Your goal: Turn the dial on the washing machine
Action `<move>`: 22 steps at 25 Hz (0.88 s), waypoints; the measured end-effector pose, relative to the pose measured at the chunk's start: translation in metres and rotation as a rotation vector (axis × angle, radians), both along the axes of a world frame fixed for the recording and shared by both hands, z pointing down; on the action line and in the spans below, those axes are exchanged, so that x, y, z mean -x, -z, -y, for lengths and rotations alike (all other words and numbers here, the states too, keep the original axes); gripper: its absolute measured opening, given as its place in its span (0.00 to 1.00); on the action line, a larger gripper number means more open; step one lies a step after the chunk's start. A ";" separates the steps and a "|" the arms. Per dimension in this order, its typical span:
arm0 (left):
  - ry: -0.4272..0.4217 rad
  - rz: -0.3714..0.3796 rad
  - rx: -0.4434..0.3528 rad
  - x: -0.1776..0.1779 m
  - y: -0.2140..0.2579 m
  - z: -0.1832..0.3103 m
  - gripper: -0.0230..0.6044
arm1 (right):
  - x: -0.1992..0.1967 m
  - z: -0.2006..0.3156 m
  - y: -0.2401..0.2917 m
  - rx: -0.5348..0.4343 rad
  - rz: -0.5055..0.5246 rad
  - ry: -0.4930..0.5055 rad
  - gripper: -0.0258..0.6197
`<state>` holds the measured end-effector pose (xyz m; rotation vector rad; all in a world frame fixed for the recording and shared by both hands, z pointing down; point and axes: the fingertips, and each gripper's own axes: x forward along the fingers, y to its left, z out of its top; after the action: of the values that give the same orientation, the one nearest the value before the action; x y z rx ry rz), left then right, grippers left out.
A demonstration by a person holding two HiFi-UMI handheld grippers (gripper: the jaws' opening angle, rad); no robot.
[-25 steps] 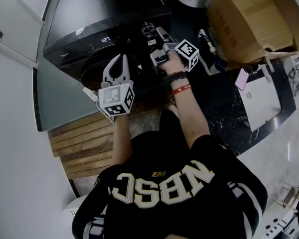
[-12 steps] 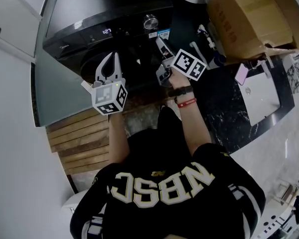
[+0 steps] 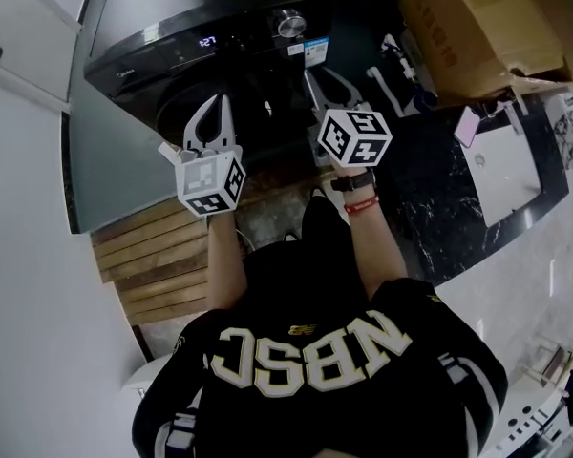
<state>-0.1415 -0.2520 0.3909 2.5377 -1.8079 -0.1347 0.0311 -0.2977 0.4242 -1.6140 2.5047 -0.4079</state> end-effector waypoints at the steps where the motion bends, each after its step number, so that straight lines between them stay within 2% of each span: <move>1: 0.005 0.005 0.002 0.001 -0.001 -0.002 0.06 | -0.001 -0.004 0.002 -0.024 -0.039 -0.018 0.19; 5: 0.020 0.018 -0.002 0.008 -0.002 -0.008 0.06 | -0.007 -0.015 0.003 -0.104 -0.189 -0.091 0.11; 10: 0.031 0.027 -0.034 0.014 0.004 -0.015 0.06 | -0.001 -0.028 0.011 -0.148 -0.256 -0.098 0.05; 22: 0.028 0.039 -0.083 0.011 0.015 -0.017 0.06 | 0.012 -0.031 0.014 -0.142 -0.262 -0.053 0.05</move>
<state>-0.1528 -0.2351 0.3758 2.5888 -1.8910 -0.1661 0.0188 -0.2668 0.4103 -1.7739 2.5945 -0.0109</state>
